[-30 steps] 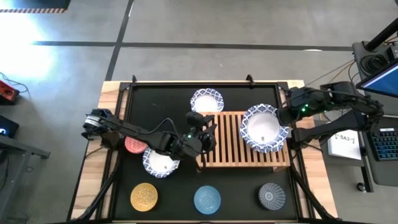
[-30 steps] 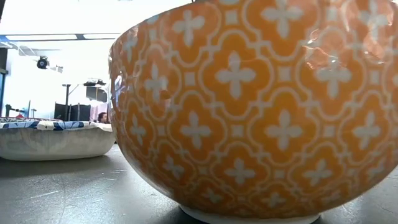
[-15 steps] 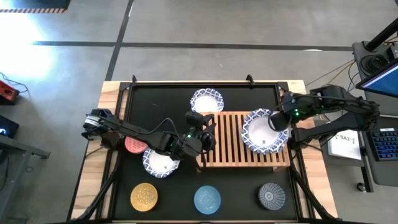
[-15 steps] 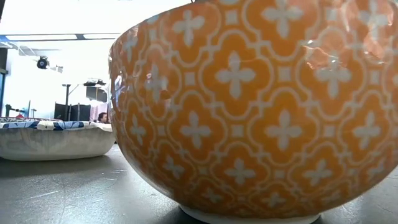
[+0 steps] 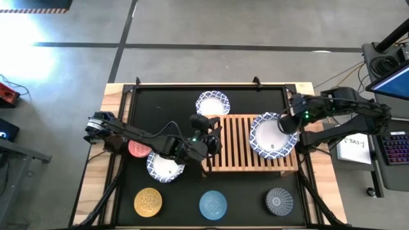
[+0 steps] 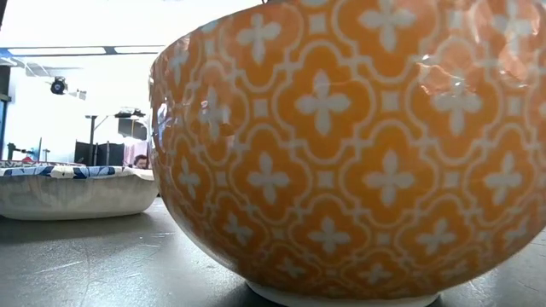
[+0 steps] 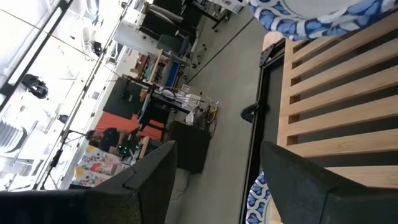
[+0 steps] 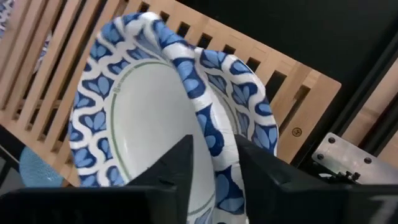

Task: Place and stack bowls onto a shelf
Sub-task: Stack the top right big white and blue bowl on top of the big white and blue bowl, then stack the top big white and blue bowl on top of the big white and blue bowl

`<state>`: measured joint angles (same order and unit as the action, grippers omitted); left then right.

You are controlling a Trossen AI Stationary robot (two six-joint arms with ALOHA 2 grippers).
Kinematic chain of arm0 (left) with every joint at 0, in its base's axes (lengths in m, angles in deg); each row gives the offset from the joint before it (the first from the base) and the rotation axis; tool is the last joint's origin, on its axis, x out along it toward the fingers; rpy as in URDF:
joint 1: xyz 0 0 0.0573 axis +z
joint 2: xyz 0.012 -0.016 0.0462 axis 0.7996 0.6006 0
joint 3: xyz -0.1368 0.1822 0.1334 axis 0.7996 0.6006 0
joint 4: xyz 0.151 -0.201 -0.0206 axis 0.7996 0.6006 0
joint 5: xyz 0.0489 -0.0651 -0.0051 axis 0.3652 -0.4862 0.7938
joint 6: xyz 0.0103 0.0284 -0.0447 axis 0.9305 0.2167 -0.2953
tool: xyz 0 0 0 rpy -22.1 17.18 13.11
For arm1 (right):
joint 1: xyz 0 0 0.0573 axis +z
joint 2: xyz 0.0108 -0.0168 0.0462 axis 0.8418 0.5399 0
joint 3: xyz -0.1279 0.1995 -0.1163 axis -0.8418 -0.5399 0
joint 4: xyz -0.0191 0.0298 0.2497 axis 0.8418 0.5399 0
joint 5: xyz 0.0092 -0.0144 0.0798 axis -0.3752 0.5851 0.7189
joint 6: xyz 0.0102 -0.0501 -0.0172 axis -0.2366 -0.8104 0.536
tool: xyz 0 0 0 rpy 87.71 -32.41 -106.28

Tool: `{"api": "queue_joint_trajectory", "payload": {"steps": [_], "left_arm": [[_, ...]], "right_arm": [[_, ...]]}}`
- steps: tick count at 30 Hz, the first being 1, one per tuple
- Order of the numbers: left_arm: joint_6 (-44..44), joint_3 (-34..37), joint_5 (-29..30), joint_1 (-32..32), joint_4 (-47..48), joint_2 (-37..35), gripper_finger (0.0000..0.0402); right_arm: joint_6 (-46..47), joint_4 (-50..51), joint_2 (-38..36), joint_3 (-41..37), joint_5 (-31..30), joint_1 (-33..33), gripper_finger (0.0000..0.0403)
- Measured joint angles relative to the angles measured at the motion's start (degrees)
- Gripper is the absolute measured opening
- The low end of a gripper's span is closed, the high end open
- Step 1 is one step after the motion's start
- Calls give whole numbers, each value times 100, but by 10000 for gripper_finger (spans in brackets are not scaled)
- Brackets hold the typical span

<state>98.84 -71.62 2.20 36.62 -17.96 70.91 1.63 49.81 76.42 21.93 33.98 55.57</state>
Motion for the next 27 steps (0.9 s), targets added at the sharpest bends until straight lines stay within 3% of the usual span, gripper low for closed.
{"api": "queue_joint_trajectory", "payload": {"steps": [9,20,27], "left_arm": [[24,-11,89,0,9,-9,214],[24,-17,93,27,22,-19,214],[28,-22,96,335,49,-232,214]], "right_arm": [[29,-5,4,312,-240,0,161],[-342,-115,48,465,-2278,-2,152],[-1383,-1047,270,475,-2169,-3,146]]}}
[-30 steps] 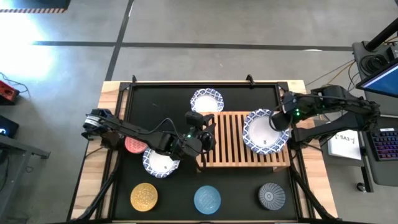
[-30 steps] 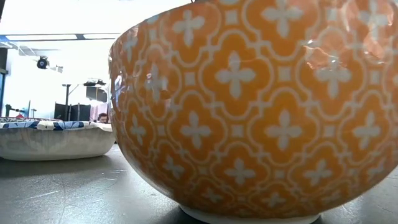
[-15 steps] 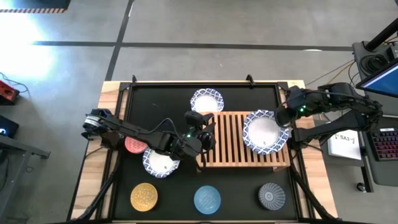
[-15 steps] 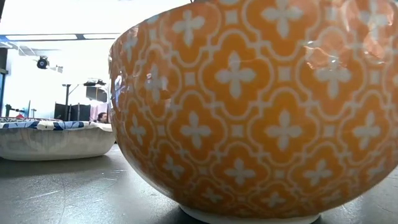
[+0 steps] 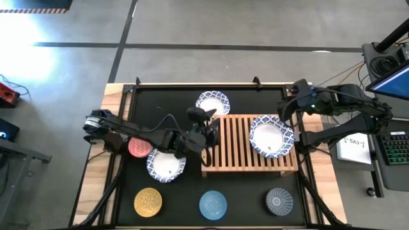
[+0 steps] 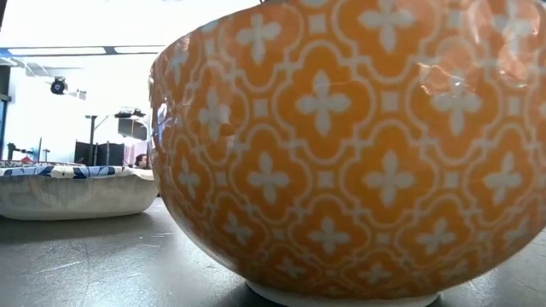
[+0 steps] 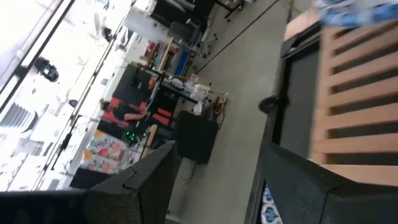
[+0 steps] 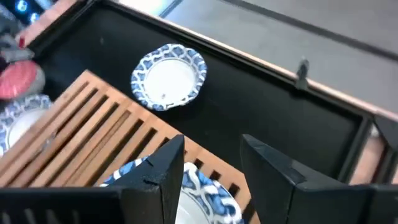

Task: Place and stack bowls onto a shelf
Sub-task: Stack the top big white and blue bowl on top of the big white and blue bowl

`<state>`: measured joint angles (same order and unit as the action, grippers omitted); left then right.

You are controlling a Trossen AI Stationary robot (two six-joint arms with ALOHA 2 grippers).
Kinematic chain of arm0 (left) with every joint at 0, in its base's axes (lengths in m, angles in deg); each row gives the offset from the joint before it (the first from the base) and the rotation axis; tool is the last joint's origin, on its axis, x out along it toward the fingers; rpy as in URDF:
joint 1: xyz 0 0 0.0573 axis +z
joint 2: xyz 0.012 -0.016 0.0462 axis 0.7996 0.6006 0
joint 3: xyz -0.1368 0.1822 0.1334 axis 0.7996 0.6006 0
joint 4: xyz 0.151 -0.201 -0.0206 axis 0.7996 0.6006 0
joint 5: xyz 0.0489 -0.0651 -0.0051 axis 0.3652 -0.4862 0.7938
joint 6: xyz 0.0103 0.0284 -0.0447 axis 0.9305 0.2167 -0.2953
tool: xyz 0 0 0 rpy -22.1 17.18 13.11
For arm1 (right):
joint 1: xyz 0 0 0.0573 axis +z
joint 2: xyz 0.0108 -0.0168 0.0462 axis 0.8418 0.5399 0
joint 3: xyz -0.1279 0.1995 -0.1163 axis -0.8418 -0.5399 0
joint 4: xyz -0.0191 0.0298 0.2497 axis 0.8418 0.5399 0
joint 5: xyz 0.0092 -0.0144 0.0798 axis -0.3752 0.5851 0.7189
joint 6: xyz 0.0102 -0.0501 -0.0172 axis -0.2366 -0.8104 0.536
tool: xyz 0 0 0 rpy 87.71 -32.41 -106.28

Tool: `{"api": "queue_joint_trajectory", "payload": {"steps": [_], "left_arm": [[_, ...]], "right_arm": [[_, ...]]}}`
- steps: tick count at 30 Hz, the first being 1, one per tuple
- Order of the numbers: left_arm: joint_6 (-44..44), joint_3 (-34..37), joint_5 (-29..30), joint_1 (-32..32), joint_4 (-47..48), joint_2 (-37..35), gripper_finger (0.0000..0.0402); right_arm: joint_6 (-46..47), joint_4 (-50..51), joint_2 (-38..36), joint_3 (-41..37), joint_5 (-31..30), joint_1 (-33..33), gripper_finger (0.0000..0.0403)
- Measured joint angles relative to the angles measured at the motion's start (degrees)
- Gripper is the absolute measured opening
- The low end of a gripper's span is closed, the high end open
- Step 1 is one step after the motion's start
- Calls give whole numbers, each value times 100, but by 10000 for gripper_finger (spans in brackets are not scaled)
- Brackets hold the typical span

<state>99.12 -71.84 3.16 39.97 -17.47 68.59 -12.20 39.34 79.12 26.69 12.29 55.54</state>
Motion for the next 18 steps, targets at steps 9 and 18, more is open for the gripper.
{"api": "queue_joint_trajectory", "payload": {"steps": [9,18], "left_arm": [[-2439,-2,-566,847,2334,-548,214],[-4690,-2,-2213,2337,3809,-721,206]], "right_arm": [[-859,192,334,296,-205,-276,150],[-793,194,382,296,-285,-454,150]]}}
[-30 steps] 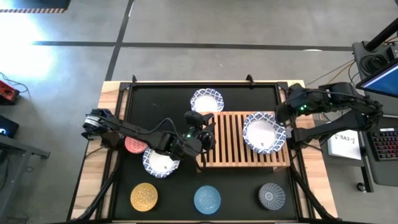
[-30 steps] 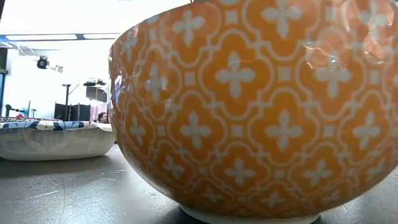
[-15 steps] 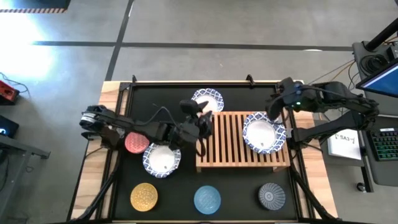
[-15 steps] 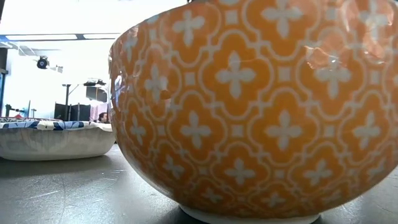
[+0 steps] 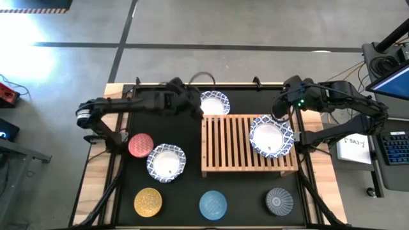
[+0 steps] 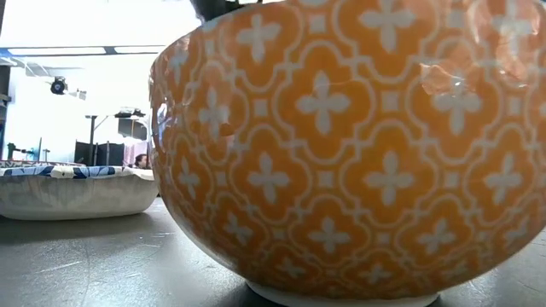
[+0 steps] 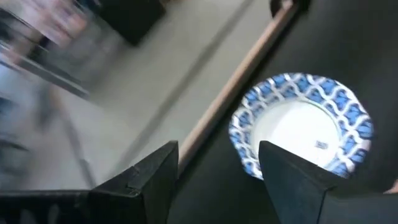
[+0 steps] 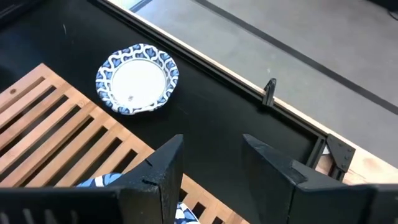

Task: Place and stack bowls onto a shelf
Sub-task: Stack the top big white and blue bowl on top of the big white and blue bowl

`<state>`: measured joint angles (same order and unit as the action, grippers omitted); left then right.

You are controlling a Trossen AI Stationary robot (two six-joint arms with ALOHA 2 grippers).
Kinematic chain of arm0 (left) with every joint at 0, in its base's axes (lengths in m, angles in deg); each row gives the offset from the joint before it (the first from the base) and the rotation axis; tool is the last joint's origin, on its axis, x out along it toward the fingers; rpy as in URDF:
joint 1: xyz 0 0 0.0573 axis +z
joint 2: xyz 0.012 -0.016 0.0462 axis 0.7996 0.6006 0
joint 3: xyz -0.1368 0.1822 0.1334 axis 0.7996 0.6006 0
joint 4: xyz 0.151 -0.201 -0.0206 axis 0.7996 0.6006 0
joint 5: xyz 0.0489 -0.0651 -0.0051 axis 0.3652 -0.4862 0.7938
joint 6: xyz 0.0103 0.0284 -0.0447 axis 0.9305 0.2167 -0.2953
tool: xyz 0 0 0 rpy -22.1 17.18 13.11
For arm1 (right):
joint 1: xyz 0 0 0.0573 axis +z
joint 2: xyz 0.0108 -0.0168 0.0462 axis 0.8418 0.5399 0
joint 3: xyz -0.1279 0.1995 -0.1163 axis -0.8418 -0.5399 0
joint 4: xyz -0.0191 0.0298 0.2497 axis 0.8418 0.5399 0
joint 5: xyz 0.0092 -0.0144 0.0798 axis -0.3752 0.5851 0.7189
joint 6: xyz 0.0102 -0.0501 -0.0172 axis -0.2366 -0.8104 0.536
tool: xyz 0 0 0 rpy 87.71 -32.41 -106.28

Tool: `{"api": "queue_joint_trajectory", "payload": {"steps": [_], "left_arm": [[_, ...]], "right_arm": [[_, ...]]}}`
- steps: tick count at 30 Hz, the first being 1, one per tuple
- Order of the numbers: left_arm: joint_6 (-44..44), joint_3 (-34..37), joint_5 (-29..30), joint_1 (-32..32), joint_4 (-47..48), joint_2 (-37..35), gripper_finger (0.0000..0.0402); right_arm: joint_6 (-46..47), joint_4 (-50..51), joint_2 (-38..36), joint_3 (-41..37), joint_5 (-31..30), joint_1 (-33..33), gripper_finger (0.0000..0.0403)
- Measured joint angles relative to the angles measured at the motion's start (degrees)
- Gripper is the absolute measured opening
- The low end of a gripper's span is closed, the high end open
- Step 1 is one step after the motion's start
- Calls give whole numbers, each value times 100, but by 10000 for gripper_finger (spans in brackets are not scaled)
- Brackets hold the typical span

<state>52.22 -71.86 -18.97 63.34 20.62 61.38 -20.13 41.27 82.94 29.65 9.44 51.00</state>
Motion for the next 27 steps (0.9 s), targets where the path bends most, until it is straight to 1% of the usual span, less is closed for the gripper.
{"api": "queue_joint_trajectory", "payload": {"steps": [2,4,7,11,15,20,27], "left_arm": [[-85,5,-839,424,-20,38,204],[-156,18,-1488,819,-45,113,202],[-290,22,-1885,1245,-111,279,199],[-350,42,-2205,1482,-154,550,197],[-338,68,-2517,1524,-376,923,196],[-121,68,-2520,1614,-382,1466,196],[235,68,-2517,1786,-635,1901,196]], "right_arm": [[-11,0,49,0,1,0,151],[-102,0,84,0,1,0,151],[-262,2,97,-2,-76,0,150],[-407,6,99,-2,-337,0,154],[-577,4,102,-2,-358,0,158],[-613,2,110,-2,-359,0,156],[-601,-6,116,-2,-413,0,160]]}}
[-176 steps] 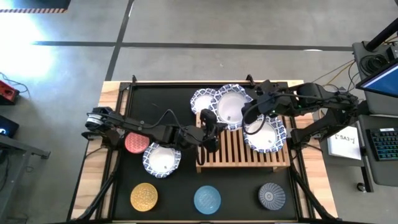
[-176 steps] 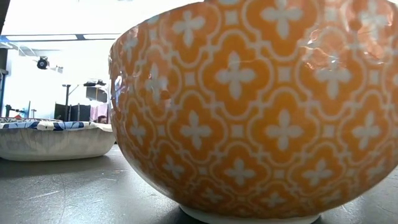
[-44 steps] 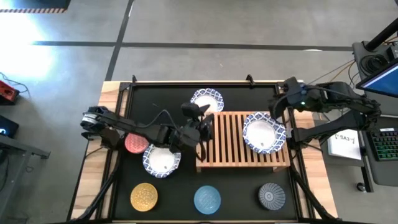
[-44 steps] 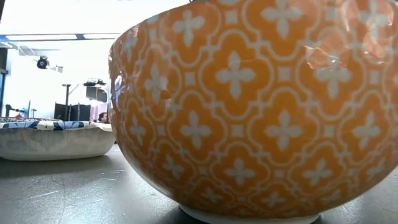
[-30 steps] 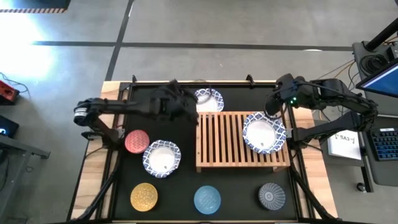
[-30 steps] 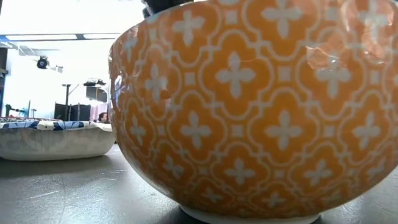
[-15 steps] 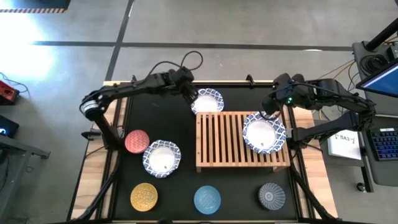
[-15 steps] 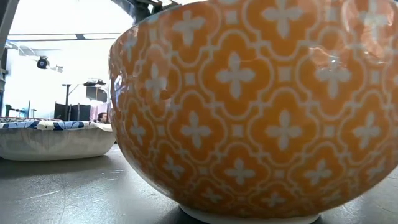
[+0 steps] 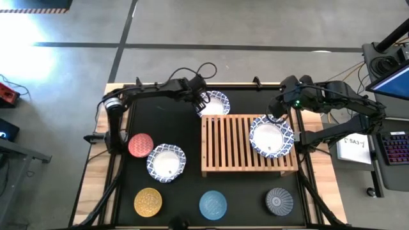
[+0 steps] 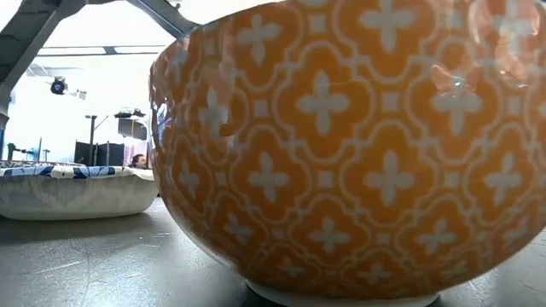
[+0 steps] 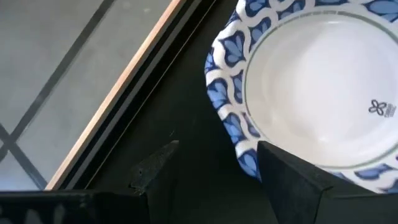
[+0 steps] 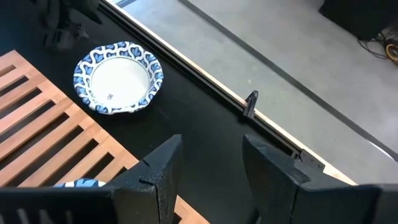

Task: Place and stack bowls onto a shelf
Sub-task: Stack the top big white and blue bowl on top of the big white and blue bowl

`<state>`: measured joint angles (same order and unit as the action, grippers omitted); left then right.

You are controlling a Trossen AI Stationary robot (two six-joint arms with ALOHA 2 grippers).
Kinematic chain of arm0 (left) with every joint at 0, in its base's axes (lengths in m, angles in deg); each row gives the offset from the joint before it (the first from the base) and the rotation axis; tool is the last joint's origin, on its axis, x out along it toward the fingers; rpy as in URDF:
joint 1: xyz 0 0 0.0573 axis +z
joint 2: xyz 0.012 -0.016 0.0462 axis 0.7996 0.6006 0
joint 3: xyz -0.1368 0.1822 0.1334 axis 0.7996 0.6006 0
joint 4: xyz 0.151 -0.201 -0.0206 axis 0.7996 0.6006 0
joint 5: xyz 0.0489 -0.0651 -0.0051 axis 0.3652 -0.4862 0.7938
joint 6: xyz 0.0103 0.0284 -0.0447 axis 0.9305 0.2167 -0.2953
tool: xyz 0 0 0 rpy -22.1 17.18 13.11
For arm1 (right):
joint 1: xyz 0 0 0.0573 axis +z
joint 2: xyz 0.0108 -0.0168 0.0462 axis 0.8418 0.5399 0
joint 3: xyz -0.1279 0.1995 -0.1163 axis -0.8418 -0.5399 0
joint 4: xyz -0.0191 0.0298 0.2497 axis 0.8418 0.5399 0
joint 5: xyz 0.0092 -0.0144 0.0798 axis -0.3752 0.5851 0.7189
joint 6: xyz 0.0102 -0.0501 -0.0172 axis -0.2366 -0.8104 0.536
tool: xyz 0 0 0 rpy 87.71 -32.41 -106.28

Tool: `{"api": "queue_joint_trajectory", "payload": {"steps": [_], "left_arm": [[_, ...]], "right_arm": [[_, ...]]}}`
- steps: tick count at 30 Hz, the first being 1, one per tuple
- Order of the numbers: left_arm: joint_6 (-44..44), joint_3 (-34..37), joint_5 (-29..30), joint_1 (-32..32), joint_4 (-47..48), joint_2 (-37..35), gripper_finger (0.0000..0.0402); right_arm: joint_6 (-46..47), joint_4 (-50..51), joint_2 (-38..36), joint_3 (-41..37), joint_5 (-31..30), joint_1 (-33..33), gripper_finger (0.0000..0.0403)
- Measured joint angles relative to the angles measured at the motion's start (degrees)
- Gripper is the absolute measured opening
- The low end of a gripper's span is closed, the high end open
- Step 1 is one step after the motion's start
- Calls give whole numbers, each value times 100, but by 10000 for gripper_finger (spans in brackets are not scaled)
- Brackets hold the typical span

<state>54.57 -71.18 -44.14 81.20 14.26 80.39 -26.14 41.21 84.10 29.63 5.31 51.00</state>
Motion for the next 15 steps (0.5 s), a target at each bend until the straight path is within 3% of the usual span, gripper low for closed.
{"api": "queue_joint_trajectory", "payload": {"steps": [15], "left_arm": [[-217,35,-736,533,-330,378,196]], "right_arm": [[-7,-468,36,-4,-46,0,159]]}}
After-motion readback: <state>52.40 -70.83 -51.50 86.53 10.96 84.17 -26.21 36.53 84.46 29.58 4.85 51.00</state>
